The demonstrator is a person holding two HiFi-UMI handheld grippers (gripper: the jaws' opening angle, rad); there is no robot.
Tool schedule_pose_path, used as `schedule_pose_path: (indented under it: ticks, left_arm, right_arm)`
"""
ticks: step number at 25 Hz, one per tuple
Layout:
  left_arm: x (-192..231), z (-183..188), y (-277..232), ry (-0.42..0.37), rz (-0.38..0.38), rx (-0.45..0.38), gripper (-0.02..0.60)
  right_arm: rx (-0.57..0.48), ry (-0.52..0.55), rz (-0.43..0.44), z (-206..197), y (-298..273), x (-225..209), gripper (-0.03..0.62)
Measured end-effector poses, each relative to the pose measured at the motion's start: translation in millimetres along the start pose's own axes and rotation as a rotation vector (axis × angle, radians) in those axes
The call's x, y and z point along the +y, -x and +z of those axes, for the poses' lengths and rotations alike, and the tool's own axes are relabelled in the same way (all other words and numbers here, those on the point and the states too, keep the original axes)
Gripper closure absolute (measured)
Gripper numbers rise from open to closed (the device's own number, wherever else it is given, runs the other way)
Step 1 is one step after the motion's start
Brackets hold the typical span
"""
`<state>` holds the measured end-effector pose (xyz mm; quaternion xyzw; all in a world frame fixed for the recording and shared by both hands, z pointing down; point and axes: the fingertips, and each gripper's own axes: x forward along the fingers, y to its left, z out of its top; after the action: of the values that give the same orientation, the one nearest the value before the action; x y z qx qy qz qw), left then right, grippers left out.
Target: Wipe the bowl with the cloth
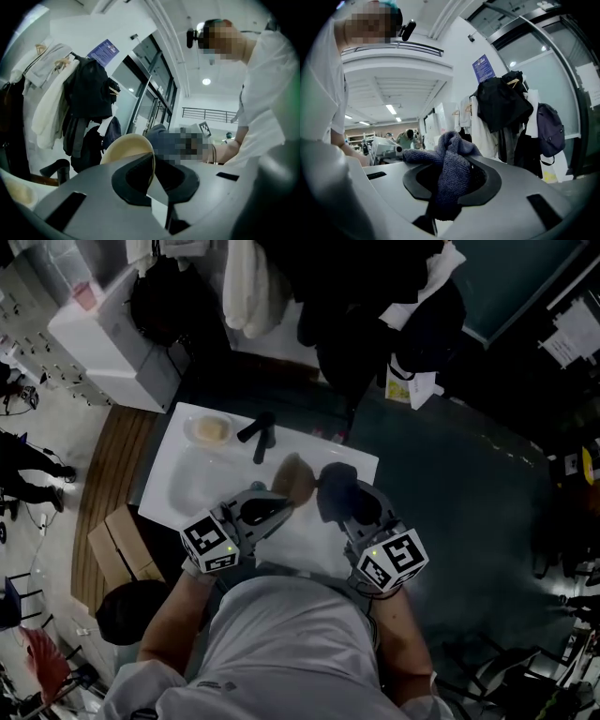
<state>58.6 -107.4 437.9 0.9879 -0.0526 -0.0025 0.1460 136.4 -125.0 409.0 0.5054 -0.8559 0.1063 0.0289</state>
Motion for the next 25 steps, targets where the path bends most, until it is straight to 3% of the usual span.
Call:
schedule_pose_path:
  ticks: [7,12,15,18,25]
  left_arm:
    - [5,8,-30,-0.078,0.038,0.028,0.56]
    - [9,14,-43,-0.093,0.056,0.018,0.56]
    - [11,14,-47,-0.152,0.092,0.036,0.56]
    - [12,13,-50,-0.186,0.112,0.048,0.56]
    - [10,6,-48,-0.177,0.109,0.062,0.56]
  right_arm:
    - [-0.044,0.007,-0.142,3,33,-24,0.499]
    - [-0.064,0.004,-0.238,-2,59,-33,0.499]
    - [-0.078,-0.01,-0.286,-6,71,-37,0.499]
    - [-0.088,-0.016,-0.318,-10,79,-38,0.499]
    - [-0.124,-0.033,-0.348,-14,87,-32,0.499]
